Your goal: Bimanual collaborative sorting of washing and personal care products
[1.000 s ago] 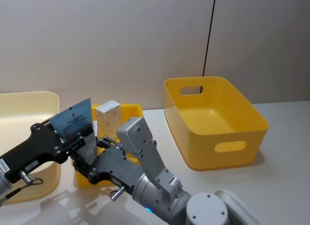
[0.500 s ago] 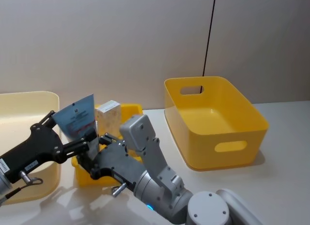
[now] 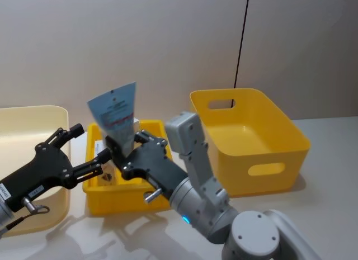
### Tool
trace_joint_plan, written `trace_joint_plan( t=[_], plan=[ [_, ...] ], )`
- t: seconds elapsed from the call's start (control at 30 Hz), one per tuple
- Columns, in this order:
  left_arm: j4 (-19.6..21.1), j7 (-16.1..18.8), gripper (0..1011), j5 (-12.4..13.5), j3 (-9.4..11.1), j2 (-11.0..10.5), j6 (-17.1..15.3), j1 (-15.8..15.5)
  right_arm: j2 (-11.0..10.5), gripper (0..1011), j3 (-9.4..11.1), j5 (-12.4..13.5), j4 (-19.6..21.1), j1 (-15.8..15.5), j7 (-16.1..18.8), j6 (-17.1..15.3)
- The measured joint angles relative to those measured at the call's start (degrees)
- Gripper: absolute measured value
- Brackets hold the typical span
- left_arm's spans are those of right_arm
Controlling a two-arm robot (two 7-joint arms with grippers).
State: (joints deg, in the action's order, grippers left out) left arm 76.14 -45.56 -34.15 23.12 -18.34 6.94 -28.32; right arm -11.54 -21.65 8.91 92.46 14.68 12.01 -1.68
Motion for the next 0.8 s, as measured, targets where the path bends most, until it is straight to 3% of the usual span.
trace_joint_plan(
  t=[0.43, 0.8],
  plan=[
    [0.0, 0.0, 1003, 0.0, 0.0, 0.0, 0.0, 0.0, 0.1, 419, 5.2, -0.4, 2.8, -1.3, -4.2, 0.5],
    [0.0, 0.0, 1003, 0.0, 0.0, 0.0, 0.0, 0.0, -0.3, 419, 10.6, -1.8, 6.7, -4.1, -9.2, -1.0]
  ],
)
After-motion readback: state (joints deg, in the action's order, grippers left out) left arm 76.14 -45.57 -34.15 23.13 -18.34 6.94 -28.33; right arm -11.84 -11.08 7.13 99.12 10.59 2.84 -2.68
